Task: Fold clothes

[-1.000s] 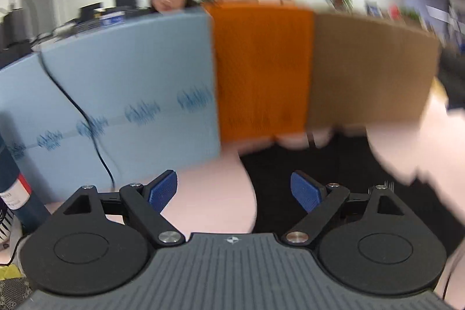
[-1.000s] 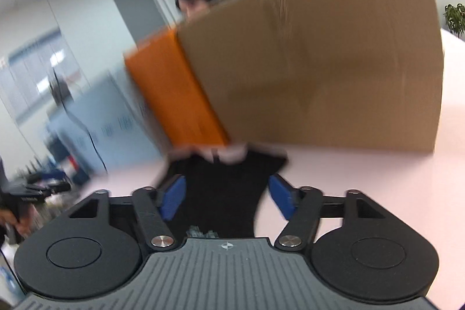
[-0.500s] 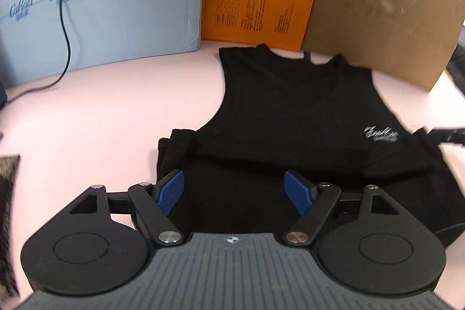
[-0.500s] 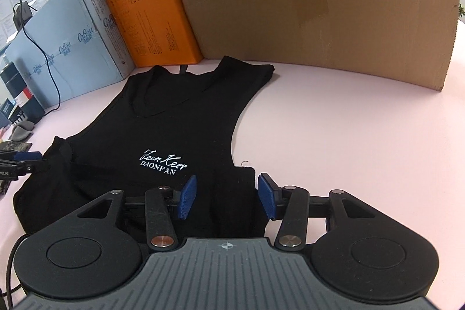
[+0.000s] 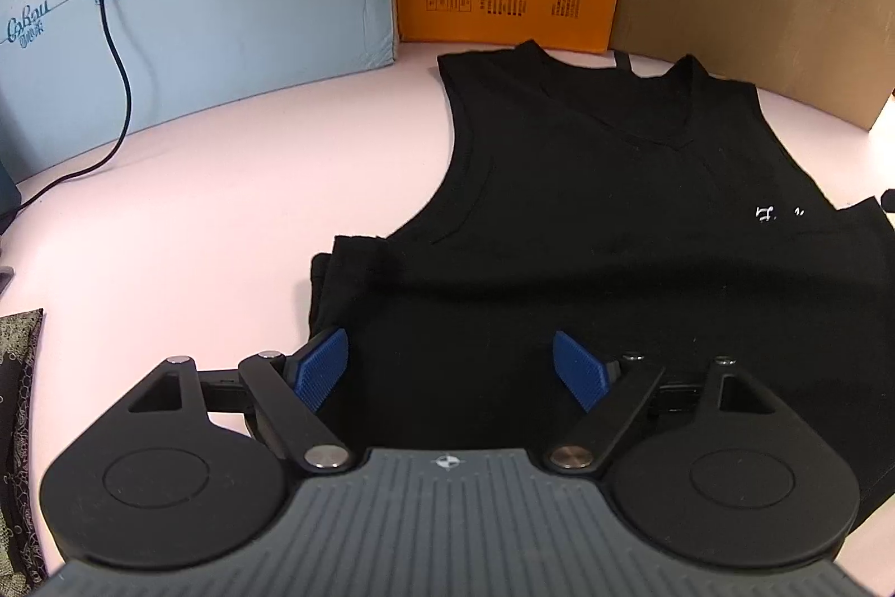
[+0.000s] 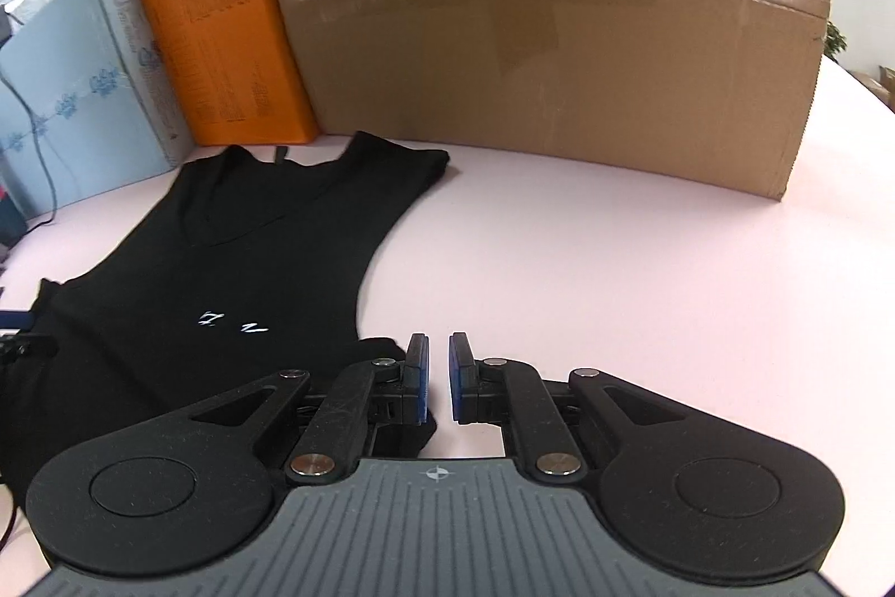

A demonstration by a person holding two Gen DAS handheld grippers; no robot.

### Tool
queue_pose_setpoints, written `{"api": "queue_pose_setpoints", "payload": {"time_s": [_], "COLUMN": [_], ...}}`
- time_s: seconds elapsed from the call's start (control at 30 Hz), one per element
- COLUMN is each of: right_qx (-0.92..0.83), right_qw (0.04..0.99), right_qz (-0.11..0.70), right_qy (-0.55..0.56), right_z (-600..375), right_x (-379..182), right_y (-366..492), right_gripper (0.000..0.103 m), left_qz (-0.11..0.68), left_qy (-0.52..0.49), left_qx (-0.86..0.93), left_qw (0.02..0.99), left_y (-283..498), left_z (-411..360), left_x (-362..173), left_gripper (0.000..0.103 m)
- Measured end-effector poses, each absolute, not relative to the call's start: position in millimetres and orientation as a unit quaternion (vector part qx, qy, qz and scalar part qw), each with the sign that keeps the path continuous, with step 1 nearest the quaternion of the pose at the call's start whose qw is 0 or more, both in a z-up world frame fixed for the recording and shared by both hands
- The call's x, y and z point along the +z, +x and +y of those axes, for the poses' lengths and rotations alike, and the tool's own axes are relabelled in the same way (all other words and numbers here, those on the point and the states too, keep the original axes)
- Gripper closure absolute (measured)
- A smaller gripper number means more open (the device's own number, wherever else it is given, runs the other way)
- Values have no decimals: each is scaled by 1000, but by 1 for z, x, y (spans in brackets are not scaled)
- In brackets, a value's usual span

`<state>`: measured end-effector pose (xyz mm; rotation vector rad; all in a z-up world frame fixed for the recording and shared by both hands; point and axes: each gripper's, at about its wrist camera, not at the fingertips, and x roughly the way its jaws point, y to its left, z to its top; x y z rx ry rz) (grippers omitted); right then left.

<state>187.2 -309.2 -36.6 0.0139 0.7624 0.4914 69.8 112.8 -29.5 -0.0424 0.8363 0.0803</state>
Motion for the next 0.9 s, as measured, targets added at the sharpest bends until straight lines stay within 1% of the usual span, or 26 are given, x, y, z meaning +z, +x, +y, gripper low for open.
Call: {"api": "queue_pose_setpoints", "payload": {"time_s": [0.07, 0.13, 0.2, 0.23, 0.33, 0.4, 0.43, 0.47, 0.53, 0.6, 0.63, 0.67, 0.7, 0.73, 0.77, 0.9], "right_qx": [245, 253, 262, 264, 269, 268, 267, 266, 268, 271, 274, 278, 282, 284, 280, 265], "right_qw": [898, 897, 895, 893, 890, 890, 890, 889, 886, 884, 883, 883, 882, 882, 886, 905], "right_qz": [365, 360, 359, 361, 366, 367, 368, 370, 377, 380, 379, 377, 376, 377, 368, 334], "right_qy": [18, 37, 47, 48, 42, 45, 46, 45, 43, 40, 38, 28, 17, 4, 5, 7], "right_z": [-312, -316, -318, -319, -316, -315, -315, -313, -310, -307, -305, -302, -299, -295, -296, -301], "right_x": [-34, -33, -34, -36, -40, -40, -40, -41, -44, -46, -47, -47, -47, -47, -44, -32], "right_y": [184, 182, 180, 180, 180, 181, 182, 183, 188, 191, 192, 192, 192, 192, 191, 188], "right_gripper": [95, 91, 68, 65, 65, 65, 65, 65, 64, 64, 64, 68, 85, 94, 97, 98], "left_qz": [393, 379, 375, 375, 375, 372, 373, 376, 383, 380, 377, 374, 374, 374, 372, 355], "left_qy": [-24, -29, -41, -46, -44, -39, -37, -35, -35, -38, -41, -45, -50, -53, -53, -58], "left_qx": [40, 46, 49, 51, 51, 41, 35, 30, 31, 41, 43, 44, 43, 43, 44, 44], "left_qw": [918, 924, 925, 924, 925, 927, 927, 925, 923, 924, 924, 925, 925, 925, 926, 932], "left_y": [67, 64, 66, 67, 75, 78, 80, 83, 88, 90, 90, 91, 92, 92, 92, 86], "left_z": [119, 128, 138, 143, 149, 148, 147, 146, 145, 145, 145, 146, 147, 148, 149, 151], "left_x": [-27, -23, -21, -21, -21, -22, -22, -23, -26, -27, -26, -26, -25, -25, -24, -16], "left_gripper": [24, 24, 24, 24, 24, 26, 30, 42, 56, 62, 74, 90, 93, 93, 93, 93]}}
